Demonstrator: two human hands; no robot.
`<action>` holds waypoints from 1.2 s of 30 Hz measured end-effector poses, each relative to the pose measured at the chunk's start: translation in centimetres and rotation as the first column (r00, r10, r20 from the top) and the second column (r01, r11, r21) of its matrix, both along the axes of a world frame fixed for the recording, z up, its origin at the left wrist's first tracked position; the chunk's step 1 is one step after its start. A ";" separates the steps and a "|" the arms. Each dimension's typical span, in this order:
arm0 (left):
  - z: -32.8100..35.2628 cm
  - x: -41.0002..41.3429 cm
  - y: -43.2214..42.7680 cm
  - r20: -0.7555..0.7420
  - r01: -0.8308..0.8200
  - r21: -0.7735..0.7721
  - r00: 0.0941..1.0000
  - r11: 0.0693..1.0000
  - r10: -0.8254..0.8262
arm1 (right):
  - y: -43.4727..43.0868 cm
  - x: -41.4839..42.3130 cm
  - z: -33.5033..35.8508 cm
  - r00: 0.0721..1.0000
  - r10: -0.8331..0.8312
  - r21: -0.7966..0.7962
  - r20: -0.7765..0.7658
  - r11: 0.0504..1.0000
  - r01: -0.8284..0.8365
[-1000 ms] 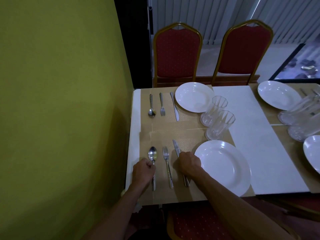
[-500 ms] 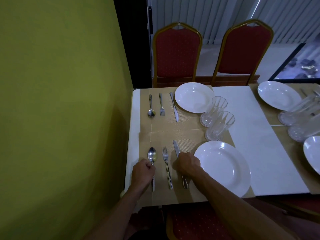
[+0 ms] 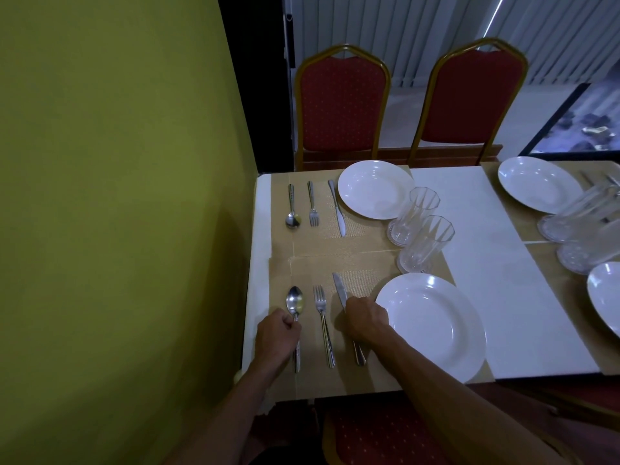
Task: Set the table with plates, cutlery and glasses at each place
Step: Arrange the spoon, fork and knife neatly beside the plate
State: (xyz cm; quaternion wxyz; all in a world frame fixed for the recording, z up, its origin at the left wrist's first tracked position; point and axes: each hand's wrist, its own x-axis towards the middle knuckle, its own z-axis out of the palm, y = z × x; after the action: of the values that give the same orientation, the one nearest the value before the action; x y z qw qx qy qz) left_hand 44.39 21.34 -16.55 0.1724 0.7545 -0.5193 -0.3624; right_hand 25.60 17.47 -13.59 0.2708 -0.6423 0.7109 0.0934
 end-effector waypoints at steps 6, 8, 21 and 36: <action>0.0 0.0 0.1 -0.002 0.002 -0.003 1.000 1.000 -0.002 | 0.1 -0.2 -0.1 1.000 -0.005 -0.007 0.013 1.000 0.005; 0.1 0.0 0.0 -0.002 0.002 -0.005 1.000 1.000 -0.002 | 0.1 -0.2 -0.1 1.000 -0.010 -0.011 0.020 1.000 0.010; 0.3 0.2 0.3 -0.021 0.016 -0.025 1.000 1.000 -0.017 | 0.0 -0.2 -0.2 1.000 -0.012 -0.005 0.016 1.000 0.012; -0.4 0.4 0.2 -0.022 0.026 -0.040 0.999 0.999 -0.027 | -0.1 0.3 -0.8 1.000 -0.015 -0.016 -0.027 1.000 0.015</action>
State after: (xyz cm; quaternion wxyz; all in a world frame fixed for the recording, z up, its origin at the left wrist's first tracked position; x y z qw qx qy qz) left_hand 44.82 21.53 -16.92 0.1882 0.7400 -0.5344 -0.3626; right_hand 25.87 17.33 -14.38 0.2569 -0.6379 0.7199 0.0943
